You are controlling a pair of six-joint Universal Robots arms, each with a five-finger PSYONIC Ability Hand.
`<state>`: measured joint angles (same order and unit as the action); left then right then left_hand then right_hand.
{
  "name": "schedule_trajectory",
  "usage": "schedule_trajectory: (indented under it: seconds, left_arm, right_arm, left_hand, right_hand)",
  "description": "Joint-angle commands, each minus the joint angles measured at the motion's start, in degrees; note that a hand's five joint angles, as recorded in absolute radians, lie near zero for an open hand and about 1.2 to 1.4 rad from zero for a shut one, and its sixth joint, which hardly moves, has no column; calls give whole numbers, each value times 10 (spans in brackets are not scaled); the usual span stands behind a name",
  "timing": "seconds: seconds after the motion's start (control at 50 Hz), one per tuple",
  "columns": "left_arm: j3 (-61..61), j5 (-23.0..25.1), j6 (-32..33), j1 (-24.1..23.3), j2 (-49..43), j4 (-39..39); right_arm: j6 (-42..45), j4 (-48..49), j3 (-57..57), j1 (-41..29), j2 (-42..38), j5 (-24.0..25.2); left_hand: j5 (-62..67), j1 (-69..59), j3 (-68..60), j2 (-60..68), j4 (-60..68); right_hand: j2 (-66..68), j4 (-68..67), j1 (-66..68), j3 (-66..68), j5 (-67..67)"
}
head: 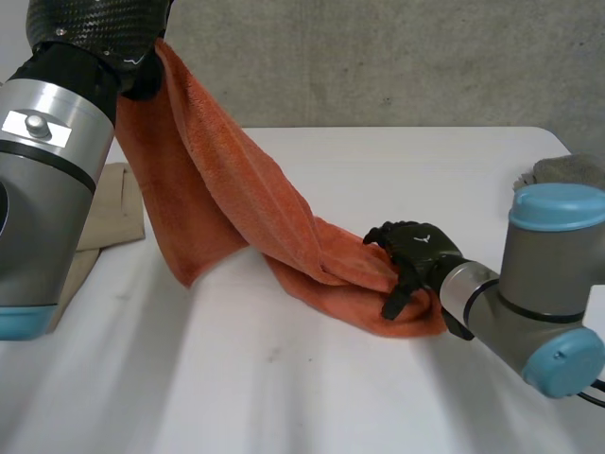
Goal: Fold the laundry.
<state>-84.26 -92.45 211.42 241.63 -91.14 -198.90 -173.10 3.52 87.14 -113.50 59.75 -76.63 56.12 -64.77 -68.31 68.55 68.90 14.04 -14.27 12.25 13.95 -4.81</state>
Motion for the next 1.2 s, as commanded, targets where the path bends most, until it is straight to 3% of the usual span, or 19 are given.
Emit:
schedule_trajectory:
  seconds: [0.02,0.08,0.14,0.24,0.3,0.34,0.42,0.52,0.64,0.76,0.92,0.98,1.0,1.06,1.14,1.2]
  left_arm:
    - [5,-1,0,-4,0,0]
    - [6,-2,0,-4,0,0]
    - [9,-2,-5,-4,0,0]
    - [9,-2,-8,-2,11,0]
    - [7,-3,-8,0,19,0]
    - [6,-3,-8,1,23,0]
    - [1,-4,-8,2,40,1]
    - [-10,-4,-13,0,57,6]
    - [-39,-2,-22,-4,67,6]
    - [-59,-1,-22,-4,66,6]
    - [-77,0,-22,-4,54,4]
    - [-79,0,-22,-4,46,1]
    - [-79,0,-22,-3,43,1]
    - [-76,0,-21,-3,37,1]
    - [-74,1,-20,-2,36,1]
    - [-73,2,-20,-2,36,0]
  right_arm:
    - [-3,51,-28,-15,-50,-1]
    - [3,51,-45,-22,-74,-5]
    - [6,50,-47,-25,-75,-5]
    - [20,29,-22,-19,-28,-2]
    - [70,1,11,0,69,7]
    - [130,-15,25,61,132,8]
    - [235,-50,11,162,178,17]
    - [271,-122,-85,179,178,39]
    - [268,-198,-252,165,84,60]
    - [274,-205,-422,75,-67,57]
    - [323,-208,-491,-14,-208,85]
    - [347,-207,-485,-29,-217,96]
    - [351,-203,-479,-31,-213,93]
    - [335,-200,-479,-30,-198,77]
    - [232,-201,-444,-23,-141,3]
    - [192,-203,-393,0,-112,-20]
  left_hand:
    - [139,-152,-117,114,111]
    - [139,-152,-117,114,111]
    - [139,-152,-117,114,111]
    - [139,-152,-117,114,111]
    - [139,-152,-117,114,111]
    - [139,-152,-117,114,111]
    - [139,-152,-117,114,111]
    - [139,-152,-117,114,111]
    - [139,-152,-117,114,111]
    - [139,-152,-117,114,111]
    - [139,-152,-117,114,111]
    - [139,-152,-117,114,111]
    - [139,-152,-117,114,111]
    - [139,-152,-117,114,111]
    - [139,-152,-117,114,111]
    - [139,-152,-117,114,111]
  right_hand:
    - [154,-151,172,155,-146]
    - [301,-299,319,302,-294]
    - [644,-642,662,645,-636]
    - [660,-657,677,660,-652]
    - [660,-657,677,660,-652]
    - [660,-657,677,660,-652]
    - [660,-657,677,660,-652]
    - [660,-657,677,660,-652]
    - [660,-657,677,660,-652]
    - [660,-657,677,660,-652]
    - [660,-657,677,660,-652]
    - [209,-207,227,210,-202]
    - [-40,43,-23,-40,48]
    - [-40,43,-23,-40,48]
    - [-40,43,-23,-40,48]
    - [-40,43,-23,-40,48]
